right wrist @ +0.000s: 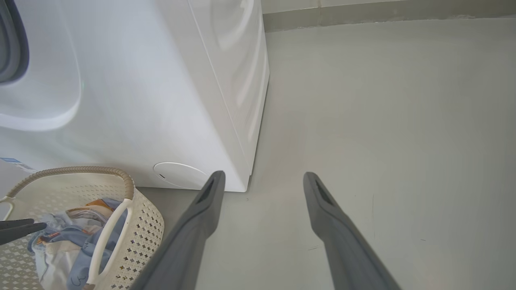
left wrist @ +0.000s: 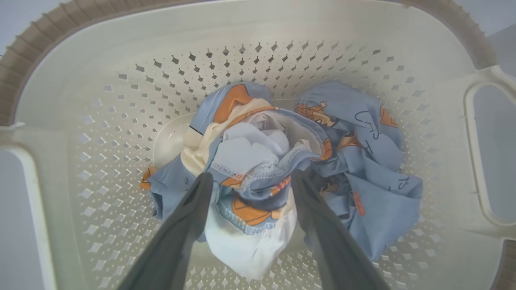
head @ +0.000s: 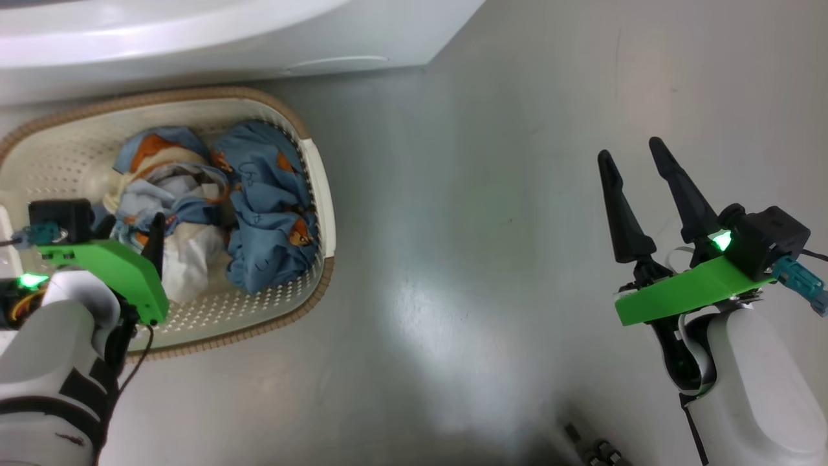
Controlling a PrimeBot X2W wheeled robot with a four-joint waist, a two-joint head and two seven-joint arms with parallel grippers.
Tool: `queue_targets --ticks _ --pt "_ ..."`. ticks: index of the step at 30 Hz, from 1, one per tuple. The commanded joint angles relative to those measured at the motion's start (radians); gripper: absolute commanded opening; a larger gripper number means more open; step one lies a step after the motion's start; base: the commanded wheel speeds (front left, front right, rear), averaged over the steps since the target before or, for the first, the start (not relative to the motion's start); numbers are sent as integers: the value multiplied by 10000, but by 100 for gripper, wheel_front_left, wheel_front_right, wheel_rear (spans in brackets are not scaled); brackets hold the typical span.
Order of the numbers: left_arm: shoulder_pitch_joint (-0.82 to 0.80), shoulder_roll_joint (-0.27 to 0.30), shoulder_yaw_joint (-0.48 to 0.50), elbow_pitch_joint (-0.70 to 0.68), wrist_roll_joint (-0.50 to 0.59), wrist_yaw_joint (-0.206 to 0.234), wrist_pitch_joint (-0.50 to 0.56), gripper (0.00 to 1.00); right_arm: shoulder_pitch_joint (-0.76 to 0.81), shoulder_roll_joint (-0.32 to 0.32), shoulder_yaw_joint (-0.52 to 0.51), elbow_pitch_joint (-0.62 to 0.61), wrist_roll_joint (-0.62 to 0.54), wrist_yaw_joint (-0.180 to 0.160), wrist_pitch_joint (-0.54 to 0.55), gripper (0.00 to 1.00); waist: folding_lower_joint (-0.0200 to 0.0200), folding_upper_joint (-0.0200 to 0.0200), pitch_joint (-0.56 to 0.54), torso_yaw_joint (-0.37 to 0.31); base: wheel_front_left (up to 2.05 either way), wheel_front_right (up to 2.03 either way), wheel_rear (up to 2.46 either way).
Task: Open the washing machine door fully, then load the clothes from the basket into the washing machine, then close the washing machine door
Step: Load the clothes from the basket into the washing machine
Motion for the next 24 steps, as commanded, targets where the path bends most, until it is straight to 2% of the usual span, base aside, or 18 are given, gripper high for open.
queue_targets --ticks 1,24 --pt "-43 483 70 46 -35 -15 27 100 84 64 269 -262 2 16 -115 100 0 0 247 -102 0 0 0" --pt "-617 787 -1769 -302 -1150 -15 778 100 -153 178 409 -566 67 16 -115 100 0 0 934 -229 0 0 0"
